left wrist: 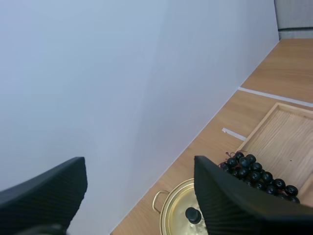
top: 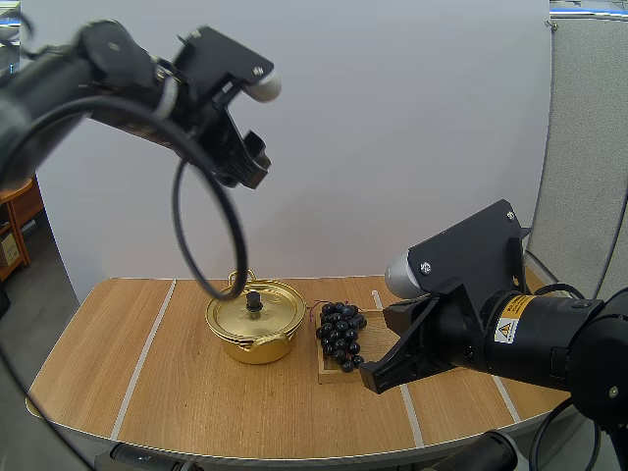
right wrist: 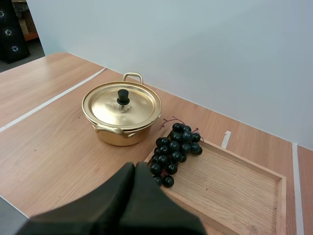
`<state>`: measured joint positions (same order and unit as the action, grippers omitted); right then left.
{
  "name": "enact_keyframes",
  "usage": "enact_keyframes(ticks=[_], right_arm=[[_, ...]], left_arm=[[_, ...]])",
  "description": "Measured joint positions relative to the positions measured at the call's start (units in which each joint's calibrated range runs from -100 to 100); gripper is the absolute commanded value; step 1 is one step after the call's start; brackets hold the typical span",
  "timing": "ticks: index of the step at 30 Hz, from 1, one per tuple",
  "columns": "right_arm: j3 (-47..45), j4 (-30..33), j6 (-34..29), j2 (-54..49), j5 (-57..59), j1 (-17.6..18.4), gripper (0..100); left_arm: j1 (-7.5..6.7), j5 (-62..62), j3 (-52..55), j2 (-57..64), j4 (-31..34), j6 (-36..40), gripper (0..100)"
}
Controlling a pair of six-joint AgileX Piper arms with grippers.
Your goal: Open the pot, put the pineapple inside, and close it
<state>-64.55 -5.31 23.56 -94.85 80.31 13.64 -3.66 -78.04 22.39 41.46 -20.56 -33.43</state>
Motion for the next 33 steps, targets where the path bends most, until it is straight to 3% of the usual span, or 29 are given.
enact_keyframes(ticks=[6, 14, 31, 33], right_arm=[[0.0, 0.0, 0.0, 0.0, 0.0, 0.0, 0], [0.0, 0.0, 0.0, 0.0, 0.0, 0.0, 0], [0.0, 0.0, 0.0, -2.26, 0.0, -0.14, 0], [0.0, 0.0, 0.0, -2.63, -0.03, -0.31, 0]], left_arm=[[0.0, -8.47, -0.16, 17.2, 0.13, 2.41, 100], [0.0, -20.19, -0.2, 30.45, 1.02, 7.8, 100], [0.0, -21.57, -0.31, 39.56, 3.85, 13.28, 100], [0.0, -21.88, 2.86, 44.61, 3.98, 15.41, 84]])
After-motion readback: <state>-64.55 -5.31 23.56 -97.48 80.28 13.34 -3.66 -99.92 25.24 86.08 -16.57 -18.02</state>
